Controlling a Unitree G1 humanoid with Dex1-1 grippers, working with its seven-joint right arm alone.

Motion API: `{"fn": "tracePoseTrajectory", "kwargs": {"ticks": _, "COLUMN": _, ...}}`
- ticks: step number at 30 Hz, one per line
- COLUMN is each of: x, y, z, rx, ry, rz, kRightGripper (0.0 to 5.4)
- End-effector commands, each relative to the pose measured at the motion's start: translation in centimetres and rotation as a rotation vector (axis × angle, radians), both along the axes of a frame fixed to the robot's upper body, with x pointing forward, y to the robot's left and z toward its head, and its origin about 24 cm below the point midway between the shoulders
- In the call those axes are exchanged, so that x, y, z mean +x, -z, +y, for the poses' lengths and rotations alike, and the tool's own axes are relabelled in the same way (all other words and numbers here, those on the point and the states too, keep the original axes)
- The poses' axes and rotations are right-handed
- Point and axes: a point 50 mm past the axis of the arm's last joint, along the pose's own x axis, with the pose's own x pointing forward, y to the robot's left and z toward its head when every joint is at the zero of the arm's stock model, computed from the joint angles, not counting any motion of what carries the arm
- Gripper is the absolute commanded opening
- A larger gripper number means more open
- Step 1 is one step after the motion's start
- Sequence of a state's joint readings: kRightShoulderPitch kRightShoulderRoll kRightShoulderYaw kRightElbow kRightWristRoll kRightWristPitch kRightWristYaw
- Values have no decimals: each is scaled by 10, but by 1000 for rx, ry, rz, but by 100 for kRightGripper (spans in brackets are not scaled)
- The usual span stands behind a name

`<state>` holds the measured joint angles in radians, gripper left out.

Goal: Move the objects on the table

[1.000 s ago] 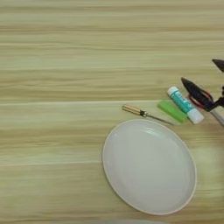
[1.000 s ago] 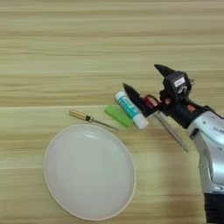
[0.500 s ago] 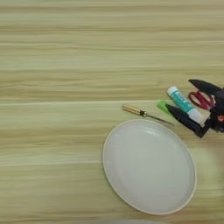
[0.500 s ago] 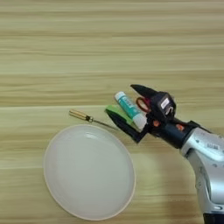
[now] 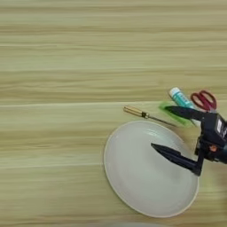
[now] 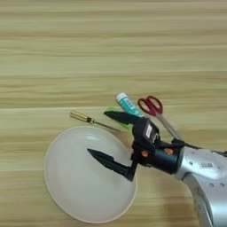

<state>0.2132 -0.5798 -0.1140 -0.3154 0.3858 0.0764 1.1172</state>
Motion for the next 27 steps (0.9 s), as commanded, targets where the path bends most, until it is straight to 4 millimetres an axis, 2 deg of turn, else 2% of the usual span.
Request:
{"fn": "tracePoseTrajectory", "kwargs": {"ticks": 1, "x": 2, "y": -14, "z": 6, "rx": -42, "ry": -41, "rz": -67, "kRightGripper": 537}}
{"fn": "tracePoseTrajectory", "kwargs": {"ticks": 19, "x": 0, "y": 7, "z": 32, "rx": -133, "ry": -185, "rz": 5, "kRightGripper": 537}}
{"fn": "tracePoseTrajectory", "kwargs": {"ticks": 27, "x": 5, "y": 25, "z": 43, "rx": -175, "ry": -198, "rz": 49, "kRightGripper": 537}}
